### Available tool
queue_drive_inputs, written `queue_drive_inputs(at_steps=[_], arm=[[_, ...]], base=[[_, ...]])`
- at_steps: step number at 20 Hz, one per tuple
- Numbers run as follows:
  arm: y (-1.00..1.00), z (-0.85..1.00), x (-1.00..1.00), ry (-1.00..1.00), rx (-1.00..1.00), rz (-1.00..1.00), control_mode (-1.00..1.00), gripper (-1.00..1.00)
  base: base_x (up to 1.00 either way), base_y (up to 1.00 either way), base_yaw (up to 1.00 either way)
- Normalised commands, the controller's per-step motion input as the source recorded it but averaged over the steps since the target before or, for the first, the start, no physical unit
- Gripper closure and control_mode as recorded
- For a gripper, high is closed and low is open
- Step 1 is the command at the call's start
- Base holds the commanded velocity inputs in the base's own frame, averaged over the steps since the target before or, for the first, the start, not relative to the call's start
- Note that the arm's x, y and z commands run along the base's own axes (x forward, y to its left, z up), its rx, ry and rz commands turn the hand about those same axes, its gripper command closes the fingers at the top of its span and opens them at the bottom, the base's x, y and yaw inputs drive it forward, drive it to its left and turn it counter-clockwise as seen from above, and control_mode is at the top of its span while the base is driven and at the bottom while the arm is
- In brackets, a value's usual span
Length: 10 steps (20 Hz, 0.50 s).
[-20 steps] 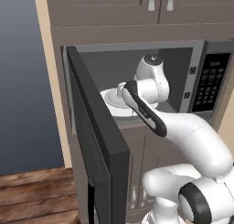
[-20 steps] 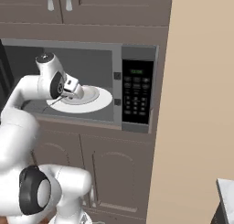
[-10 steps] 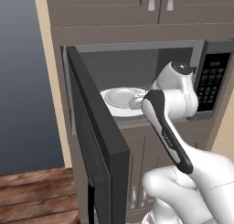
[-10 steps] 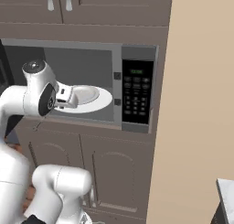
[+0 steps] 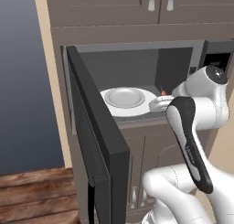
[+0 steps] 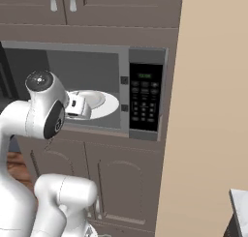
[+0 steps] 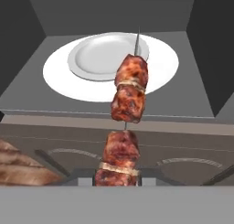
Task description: Pick the kebab skewer from the microwave and place it on plate located on the counter.
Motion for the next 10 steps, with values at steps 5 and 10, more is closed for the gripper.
queue_drive_inputs(at_steps=[5, 10], arm=[[-0.41, 0.40, -0.37, 0.00, -0.01, 0.00, -1.00, 1.00], [-0.24, 0.04, -0.40, 0.00, -0.04, 0.00, -1.00, 1.00]], base=[[0.00, 0.00, 0.00], [0.00, 0.00, 0.00]])
